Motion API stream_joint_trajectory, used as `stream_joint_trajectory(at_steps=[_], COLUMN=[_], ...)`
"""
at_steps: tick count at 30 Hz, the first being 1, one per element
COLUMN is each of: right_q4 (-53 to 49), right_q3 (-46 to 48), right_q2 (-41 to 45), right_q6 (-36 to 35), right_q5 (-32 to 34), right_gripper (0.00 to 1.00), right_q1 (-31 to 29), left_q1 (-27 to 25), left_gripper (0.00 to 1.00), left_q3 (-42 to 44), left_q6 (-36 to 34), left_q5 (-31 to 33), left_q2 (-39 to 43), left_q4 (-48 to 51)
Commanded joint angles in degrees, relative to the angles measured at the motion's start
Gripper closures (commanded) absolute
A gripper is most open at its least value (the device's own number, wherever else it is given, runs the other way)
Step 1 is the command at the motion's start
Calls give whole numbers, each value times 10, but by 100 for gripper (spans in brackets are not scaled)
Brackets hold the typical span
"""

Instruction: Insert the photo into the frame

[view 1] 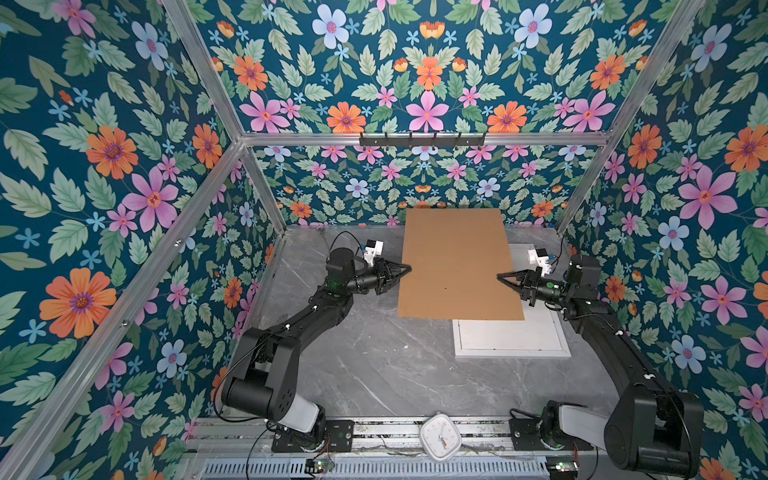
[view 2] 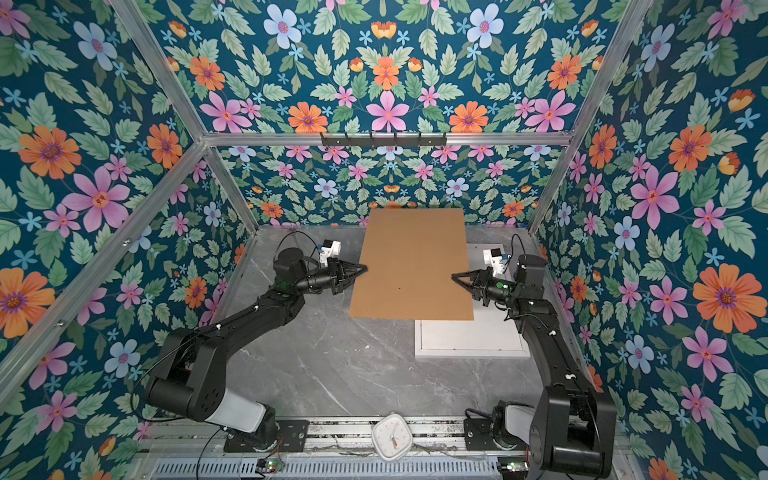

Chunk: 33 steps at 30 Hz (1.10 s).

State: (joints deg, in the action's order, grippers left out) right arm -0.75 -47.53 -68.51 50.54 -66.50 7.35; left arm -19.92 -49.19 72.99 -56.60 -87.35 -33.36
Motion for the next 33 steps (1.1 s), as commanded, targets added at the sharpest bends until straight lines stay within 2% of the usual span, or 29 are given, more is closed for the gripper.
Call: stream_joint_trajectory(at_steps=[1,5,7,10,17,20,25,33], right_q4=[-38,-47,-45,-52,-100,-142,-191,-279], right_q3=[-10,-16,-16,-18,-25,-39,-60,-98], right_q2=[7,15,24,41,85,110,135,150], right_q6=[-38,-27,-14,6,7,-26,-43,-89], right_q5=[17,16,15,18,46,93,144,226], right_gripper=[100,100,100,100,100,100,100,100], right_q1=[3,19,36,71,143,147,148,151], left_q1=[-5,-14,-21,-34,-101,-140,-198,-242], left_gripper=[59,49,40,35,35,38,40,45], left_q3=[-8,-31,-43,-48,-79,-106,-178,-247], left_q6=[-51,-115,-151,-184,-248,-265,-288,-286], left_q5=[15,44,65,111,234,289,343,405], left_q2=[-3,-16,-25,-35,-74,-110,-184,-257], left_q4=[2,87,132,174,273,308,363,386])
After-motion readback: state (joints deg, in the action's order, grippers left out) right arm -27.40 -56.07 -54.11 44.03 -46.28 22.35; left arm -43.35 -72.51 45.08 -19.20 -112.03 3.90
